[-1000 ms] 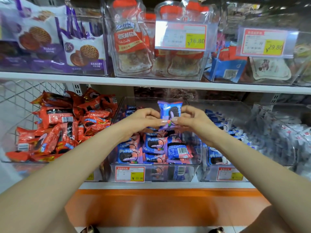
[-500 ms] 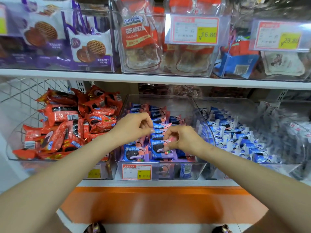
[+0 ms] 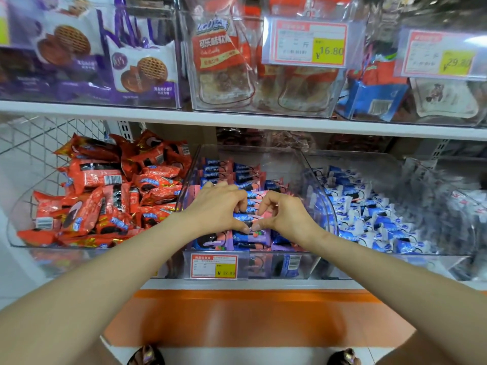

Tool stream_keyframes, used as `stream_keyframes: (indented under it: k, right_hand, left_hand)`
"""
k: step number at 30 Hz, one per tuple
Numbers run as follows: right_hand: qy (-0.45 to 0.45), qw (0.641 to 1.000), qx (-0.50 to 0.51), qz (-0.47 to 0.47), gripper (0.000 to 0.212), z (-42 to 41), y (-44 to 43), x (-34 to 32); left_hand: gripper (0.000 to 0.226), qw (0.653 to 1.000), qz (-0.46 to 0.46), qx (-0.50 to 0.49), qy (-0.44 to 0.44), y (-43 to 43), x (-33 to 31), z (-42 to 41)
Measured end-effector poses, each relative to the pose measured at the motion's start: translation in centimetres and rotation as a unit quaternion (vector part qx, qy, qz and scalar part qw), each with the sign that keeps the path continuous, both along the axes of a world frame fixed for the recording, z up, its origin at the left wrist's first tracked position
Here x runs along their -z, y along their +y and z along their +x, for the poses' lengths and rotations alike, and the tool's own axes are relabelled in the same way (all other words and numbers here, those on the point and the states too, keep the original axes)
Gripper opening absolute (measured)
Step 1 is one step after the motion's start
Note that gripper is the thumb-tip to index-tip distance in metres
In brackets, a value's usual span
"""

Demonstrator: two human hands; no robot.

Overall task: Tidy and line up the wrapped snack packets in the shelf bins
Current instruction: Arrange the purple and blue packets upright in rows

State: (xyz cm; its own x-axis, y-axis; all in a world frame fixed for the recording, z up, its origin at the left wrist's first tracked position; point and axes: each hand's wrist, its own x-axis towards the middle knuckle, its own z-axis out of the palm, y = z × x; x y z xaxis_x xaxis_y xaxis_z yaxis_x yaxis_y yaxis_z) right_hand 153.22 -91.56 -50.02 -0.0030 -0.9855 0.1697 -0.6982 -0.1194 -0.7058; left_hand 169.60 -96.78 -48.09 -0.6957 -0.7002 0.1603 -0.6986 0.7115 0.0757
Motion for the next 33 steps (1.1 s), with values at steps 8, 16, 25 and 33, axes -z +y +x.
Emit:
stream_keyframes:
  k: [8,16,25,33]
  right_hand:
    - [0.109,0.993,-0.028,0.034,0.037,-1.7,-0.5,-0.7]
    - [0.523,0.840,-0.116,0.085,0.051,-5.2,-0.6,-3.1]
    - [0.576,0.804,-0.096,0.112,0.054,-3.5,-1.1,-2.5]
    - [0.191,0.975,-0.068,0.093,0.024,-6.6,1.4,-7.8]
  left_hand:
    - [0.041,0.997,-0.043,-0.011,-0.064,0.4,0.5,-1.3]
    - [0.034,0.999,0.001,-0.010,-0.045,0.7,-0.1,-0.6]
    - [0.026,1.000,0.016,-0.004,0.016,1.2,-0.5,-0.4]
    - [0.049,0.973,0.114,0.053,0.193,1.7,-1.6,-1.4]
